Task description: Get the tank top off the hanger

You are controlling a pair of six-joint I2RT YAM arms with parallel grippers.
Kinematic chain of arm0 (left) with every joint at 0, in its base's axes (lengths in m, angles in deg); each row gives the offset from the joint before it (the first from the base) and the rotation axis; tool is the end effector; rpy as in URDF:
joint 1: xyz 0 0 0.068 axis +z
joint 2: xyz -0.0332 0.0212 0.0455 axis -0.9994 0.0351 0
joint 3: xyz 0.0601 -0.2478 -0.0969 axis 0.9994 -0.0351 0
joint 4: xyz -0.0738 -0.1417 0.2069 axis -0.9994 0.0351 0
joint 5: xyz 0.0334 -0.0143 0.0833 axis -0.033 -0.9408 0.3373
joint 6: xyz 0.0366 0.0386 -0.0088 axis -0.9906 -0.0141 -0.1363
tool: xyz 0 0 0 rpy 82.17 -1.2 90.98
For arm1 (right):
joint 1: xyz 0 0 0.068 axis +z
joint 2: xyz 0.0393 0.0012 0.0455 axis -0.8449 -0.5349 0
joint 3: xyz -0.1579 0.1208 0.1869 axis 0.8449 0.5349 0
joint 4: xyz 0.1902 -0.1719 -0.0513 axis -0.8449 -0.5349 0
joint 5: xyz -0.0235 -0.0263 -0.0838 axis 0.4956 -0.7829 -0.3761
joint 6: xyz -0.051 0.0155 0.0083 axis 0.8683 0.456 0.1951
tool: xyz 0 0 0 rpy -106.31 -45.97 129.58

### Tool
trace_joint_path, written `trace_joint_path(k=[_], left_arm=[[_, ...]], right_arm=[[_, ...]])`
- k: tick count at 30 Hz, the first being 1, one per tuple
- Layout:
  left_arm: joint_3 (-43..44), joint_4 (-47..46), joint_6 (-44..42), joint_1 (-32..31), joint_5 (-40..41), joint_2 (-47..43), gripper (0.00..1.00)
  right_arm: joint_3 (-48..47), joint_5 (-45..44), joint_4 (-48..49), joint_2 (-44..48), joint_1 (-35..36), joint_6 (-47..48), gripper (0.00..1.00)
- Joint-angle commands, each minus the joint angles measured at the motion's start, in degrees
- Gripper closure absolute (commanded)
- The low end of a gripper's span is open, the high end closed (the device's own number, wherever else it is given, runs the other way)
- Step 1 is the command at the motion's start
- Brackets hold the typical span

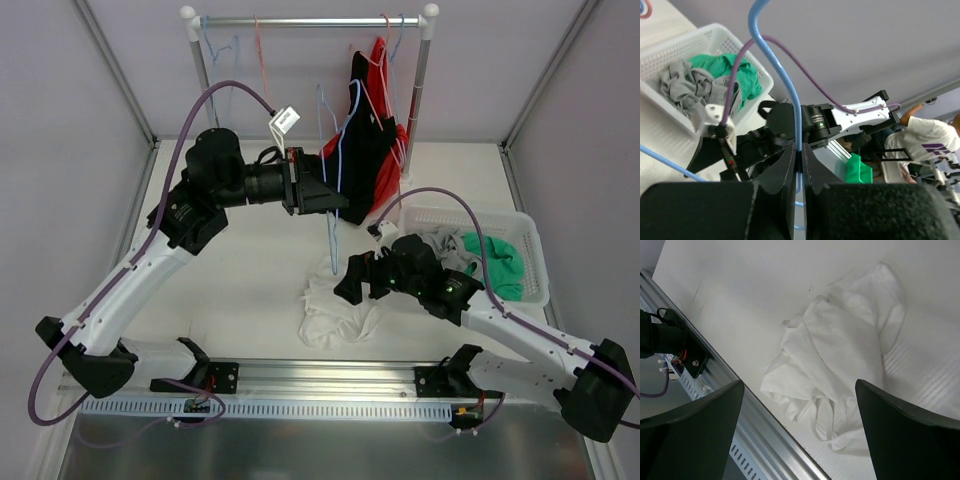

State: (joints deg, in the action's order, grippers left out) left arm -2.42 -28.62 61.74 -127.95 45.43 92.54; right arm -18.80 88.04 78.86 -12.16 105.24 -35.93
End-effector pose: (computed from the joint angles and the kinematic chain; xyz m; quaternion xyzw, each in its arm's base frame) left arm 0.1821 -0.1800 0.4959 0.2237 0.6498 -0.6112 0.3927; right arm 0.1477 0.1708 0.2642 -0.3080 0.7908 0.3233 0.4186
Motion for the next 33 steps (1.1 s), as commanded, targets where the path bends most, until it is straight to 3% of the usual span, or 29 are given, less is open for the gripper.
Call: trace_joint_path(k=[1,6,18,25,33], left_arm=[[0.64,-1.92,6.13,2.78,-4.53,1.50,1.00],[5.82,-3.85,9.47,9.97,-10.94,9.48,1.00],[32.96,-8.16,20.71,20.19,-20.70,30.31,1.00],[35.36,-22.64,33.63,23.18,-22.64,37.89,1.00],[40.28,-25.83,38.48,24.85,-21.76,45.62,1.00]], right_arm=[[-2.96,-4.13,-1.50,2.36,-0.20,1.66,0.01],[-2.26,-4.66,-1.50,3.42,-0.20,1.75,0.00],[-0.85,-5.36,-2.64,6.15,-0.37,3.07,0.01],[-0.85,-5.89,-3.61,8.16,-0.37,4.12,0.00],[-0.76,-5.63,-4.05,8.87,-0.37,5.35,0.01]])
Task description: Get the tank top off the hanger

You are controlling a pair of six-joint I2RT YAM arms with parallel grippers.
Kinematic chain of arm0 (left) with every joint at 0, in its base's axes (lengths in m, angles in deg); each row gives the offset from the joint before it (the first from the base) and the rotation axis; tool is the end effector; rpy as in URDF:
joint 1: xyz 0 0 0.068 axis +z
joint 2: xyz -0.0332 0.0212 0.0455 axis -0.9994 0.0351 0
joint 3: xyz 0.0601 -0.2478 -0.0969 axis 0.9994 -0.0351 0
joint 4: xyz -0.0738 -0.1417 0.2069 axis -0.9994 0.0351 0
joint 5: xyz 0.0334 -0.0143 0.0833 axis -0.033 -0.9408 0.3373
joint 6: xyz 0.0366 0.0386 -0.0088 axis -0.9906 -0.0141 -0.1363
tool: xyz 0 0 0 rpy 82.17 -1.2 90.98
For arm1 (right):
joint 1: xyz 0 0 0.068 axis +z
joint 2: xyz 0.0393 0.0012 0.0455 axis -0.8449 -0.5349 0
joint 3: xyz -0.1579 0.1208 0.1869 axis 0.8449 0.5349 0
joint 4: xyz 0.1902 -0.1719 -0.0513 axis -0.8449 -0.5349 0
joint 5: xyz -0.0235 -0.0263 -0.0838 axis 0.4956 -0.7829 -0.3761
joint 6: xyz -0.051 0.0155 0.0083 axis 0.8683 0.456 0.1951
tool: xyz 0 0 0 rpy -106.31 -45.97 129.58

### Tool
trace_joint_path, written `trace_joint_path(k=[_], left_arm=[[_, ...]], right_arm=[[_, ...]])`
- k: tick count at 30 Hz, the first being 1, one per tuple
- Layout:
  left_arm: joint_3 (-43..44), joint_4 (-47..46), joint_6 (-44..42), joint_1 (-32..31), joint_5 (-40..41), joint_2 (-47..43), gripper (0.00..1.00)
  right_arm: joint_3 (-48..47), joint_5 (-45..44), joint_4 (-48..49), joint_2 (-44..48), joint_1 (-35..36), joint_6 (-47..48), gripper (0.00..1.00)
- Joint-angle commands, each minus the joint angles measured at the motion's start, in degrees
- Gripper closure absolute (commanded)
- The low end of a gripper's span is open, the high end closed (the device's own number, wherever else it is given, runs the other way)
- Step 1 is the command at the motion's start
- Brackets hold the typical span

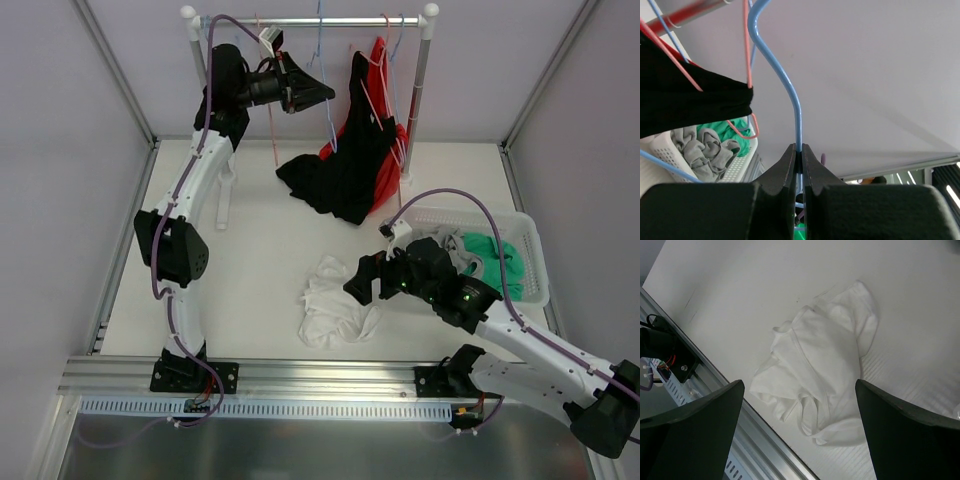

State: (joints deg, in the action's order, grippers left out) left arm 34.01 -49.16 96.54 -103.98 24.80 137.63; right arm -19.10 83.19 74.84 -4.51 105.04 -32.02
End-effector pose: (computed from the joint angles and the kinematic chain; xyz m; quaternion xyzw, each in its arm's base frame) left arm 0.4350 -0.1556 0.4674 0.0671 0.6488 -0.7026 0.2843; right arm 0.1342 0.1506 0.2848 -0.3083 0.7725 0.2894 0.4738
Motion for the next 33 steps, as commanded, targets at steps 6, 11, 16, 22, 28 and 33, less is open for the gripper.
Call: trace_joint_path(k=[6,11,16,22,28,33], left_arm=[[2.90,-6.07,4.91,1.57,-1.04,2.39,1.00],[-5.44,-6.34,1.67,1.49,-0.07,-2.35,1.00],[-8.89,-6.34,0.00,1.57,0.72,-5.52,0.94],[-11.18,-6.34,-0.97,1.58,1.25,-7.37,0.61],[-11.44,-3.88,-6.15,1.57,1.07,-10.53,0.37],[-9.95,1.82,-12.48,1.57,1.68,-11.85,0.28]], right_arm=[[-0.19,-0.51,-0.12,1.22,-0.18,1.80,0.01],[-0.28,-0.42,-0.03,0.70,-0.18,2.15,0.01],[-0.63,0.02,0.67,-0.27,-0.18,2.32,0.01],[-0.02,0.54,1.38,-0.45,-0.18,2.23,0.00],[0.07,1.42,1.46,-0.36,-0.18,2.32,0.00],[-0.11,2.13,1.82,-0.45,-0.27,2.23,0.00]])
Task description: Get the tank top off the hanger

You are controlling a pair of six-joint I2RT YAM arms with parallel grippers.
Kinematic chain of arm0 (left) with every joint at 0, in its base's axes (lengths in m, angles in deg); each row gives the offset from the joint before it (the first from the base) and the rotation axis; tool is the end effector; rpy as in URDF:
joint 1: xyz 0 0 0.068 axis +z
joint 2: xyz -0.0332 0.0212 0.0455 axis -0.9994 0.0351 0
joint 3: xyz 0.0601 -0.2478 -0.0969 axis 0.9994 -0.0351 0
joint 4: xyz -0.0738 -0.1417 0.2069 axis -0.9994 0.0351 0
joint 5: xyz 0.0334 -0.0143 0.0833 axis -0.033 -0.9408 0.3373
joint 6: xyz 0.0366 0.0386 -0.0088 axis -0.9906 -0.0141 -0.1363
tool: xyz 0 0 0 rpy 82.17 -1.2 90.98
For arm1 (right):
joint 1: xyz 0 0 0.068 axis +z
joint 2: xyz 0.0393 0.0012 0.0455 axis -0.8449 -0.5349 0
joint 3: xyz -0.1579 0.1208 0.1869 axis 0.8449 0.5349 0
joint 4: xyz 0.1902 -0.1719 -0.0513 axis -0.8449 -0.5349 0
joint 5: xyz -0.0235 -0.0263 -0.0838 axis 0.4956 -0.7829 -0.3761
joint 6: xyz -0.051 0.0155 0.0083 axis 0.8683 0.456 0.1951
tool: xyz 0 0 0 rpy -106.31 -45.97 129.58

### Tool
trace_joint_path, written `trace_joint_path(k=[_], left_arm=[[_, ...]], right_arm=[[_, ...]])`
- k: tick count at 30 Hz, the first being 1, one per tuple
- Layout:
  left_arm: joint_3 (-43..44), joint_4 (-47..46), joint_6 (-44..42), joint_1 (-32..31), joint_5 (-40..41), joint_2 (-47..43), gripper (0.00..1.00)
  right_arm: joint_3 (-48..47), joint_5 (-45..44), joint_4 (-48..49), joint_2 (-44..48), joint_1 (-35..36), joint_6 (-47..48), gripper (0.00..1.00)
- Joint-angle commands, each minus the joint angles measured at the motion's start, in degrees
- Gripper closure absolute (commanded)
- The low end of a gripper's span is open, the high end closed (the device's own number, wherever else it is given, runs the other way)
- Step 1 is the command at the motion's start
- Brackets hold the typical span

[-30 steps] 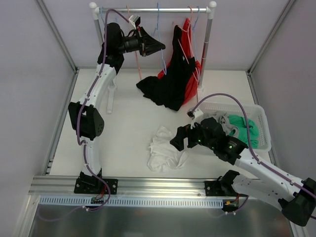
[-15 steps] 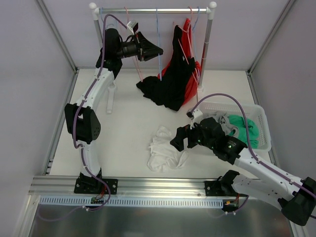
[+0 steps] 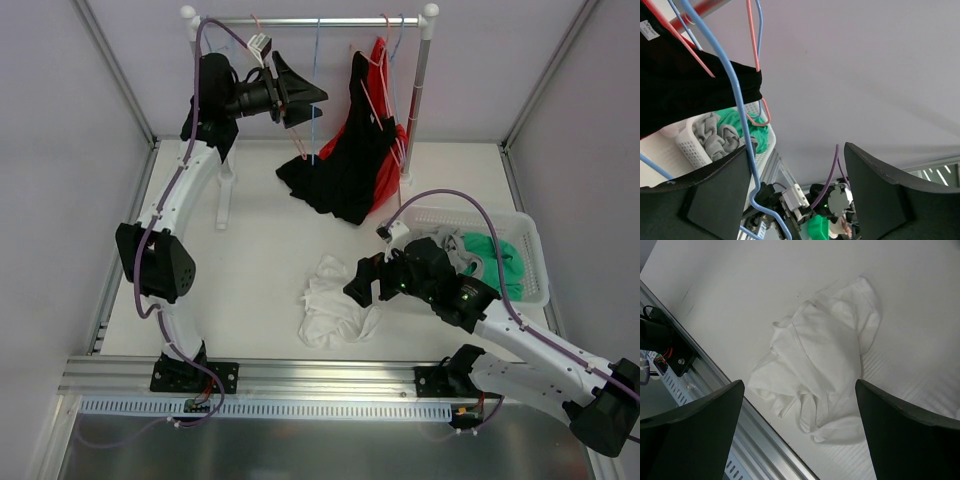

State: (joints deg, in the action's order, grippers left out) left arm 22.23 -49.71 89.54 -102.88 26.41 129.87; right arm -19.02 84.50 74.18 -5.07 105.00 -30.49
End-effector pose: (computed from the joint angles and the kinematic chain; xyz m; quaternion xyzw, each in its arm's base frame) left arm 0.4139 -0.1403 0.4589 0.0725 0.6586 -0.6760 0.3225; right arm 0.1344 0.1518 0.2814 -0.3258 0.7717 0.2873 0.4645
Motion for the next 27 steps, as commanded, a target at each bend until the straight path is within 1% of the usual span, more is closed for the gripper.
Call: trace_joint_path(k=[1,3,8,9,10,13,16,27], left_arm=[[1.83,3.08,-7.23,0.48,0.42,-4.88,0.27],[1.31,4.83,-8.91,0.48,1.12,-5.76,0.25],[-2.64,8.62,-15.24,0.48,4.28,-11.82,0.16],[-3.17,10.19,-16.55,0.57,4.98,-12.87,0.13],[-4.22,12.03,-18.74,0.48,6.64,-14.80,0.01],[-4.85,15.63,-22.35,0.48,8.94,-17.01,0.01],[-4.32,17.23,-24.99,0.57,9.65,-17.19,0.01],[-2.65,24.34,-39.75,0.48,22.46,-17.89,0.01]], right_arm=[[-0.11,0.82,2.56,0.21,-0.13,0.70,0.01],[-0.19,0.82,2.56,0.21,-0.13,0.62,0.00],[-0.63,1.08,2.65,-1.20,-0.13,1.05,0.01],[-0.72,1.34,2.65,-1.72,-0.13,1.14,0.01],[-1.07,2.04,2.65,-2.68,-0.13,1.41,0.00],[-1.68,4.59,3.08,-4.36,-0.13,1.93,0.00],[-1.86,6.35,4.23,-5.59,-0.05,1.85,0.01],[-2.30,7.76,4.93,-7.70,0.48,1.32,0.01]])
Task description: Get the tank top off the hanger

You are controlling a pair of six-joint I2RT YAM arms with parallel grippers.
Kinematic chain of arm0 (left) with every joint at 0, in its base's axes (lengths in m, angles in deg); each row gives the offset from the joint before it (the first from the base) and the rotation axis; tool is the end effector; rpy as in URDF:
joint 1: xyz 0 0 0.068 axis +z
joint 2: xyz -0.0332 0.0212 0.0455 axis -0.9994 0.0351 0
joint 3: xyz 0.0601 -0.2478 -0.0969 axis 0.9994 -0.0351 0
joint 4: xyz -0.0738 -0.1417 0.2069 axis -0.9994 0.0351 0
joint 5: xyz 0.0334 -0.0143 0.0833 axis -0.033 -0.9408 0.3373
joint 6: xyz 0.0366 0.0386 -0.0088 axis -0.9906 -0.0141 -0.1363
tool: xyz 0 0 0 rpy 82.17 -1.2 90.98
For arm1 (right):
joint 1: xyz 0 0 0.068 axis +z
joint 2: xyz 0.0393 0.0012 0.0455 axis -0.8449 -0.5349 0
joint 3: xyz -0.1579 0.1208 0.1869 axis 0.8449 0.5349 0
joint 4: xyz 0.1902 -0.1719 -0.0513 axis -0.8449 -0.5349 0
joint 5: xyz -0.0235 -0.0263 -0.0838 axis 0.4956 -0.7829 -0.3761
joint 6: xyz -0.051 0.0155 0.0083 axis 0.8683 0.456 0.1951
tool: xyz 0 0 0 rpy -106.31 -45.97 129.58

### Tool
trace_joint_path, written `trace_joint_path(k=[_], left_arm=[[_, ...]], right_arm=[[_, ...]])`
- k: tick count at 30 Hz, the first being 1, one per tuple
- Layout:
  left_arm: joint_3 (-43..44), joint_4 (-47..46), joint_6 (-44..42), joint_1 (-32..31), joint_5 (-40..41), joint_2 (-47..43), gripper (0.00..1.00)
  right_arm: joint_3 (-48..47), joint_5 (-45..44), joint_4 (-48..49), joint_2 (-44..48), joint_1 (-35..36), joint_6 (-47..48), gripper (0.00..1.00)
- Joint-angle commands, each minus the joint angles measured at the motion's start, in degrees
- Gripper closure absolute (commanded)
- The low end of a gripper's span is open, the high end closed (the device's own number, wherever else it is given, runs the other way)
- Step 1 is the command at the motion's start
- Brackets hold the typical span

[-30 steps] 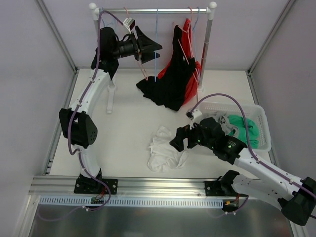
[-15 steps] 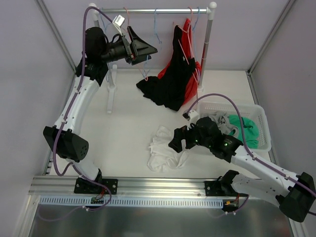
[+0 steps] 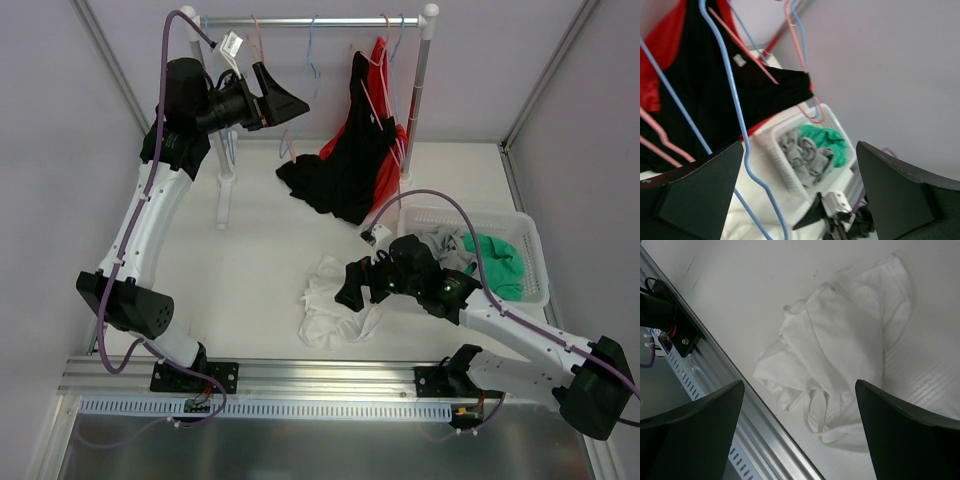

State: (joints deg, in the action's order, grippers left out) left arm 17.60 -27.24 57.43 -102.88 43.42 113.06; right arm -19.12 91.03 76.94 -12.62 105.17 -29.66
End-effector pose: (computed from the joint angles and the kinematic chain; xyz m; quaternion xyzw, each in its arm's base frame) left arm 0.3313 -0.1108 0.5049 0.1099 0.6883 -0.4990 0.5150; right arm 0.1463 0.1716 0.2615 -0.3639 0.7752 0.3130 0.4106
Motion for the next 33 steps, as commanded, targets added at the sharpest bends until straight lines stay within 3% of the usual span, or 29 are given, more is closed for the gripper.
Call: trace_joint_path(k=[1,8,14,17,25,33], left_arm=[[2.16,2.41,-8.45,0.31,6.35,-1.26,0.01],[2.34,4.17,-14.25,-2.06,12.77,-5.39,0.01],[-1.96,6.62,-12.15,-2.42,18.37,-18.54,0.01],[-8.54,9.43,-11.27,-2.42,23.38,-26.97,0.01],[-24.99,24.72,-16.27,-2.42,39.82,-41.59,0.01],[-41.94,27.64,-21.98,-2.42,38.52,-55.48,0.01]], right_arm=[[-2.19,1.22,2.27,-0.16,0.31,0.49,0.00],[-2.98,1.22,2.35,-2.00,0.48,0.75,0.00],[-6.66,-1.40,-3.34,-7.71,2.93,6.36,0.01],[-8.95,-8.95,-6.51,-11.83,4.43,7.17,0.01],[-17.48,-14.93,-11.96,-26.07,10.32,9.45,0.00],[-21.53,-21.01,-14.08,-38.74,12.44,9.98,0.02]])
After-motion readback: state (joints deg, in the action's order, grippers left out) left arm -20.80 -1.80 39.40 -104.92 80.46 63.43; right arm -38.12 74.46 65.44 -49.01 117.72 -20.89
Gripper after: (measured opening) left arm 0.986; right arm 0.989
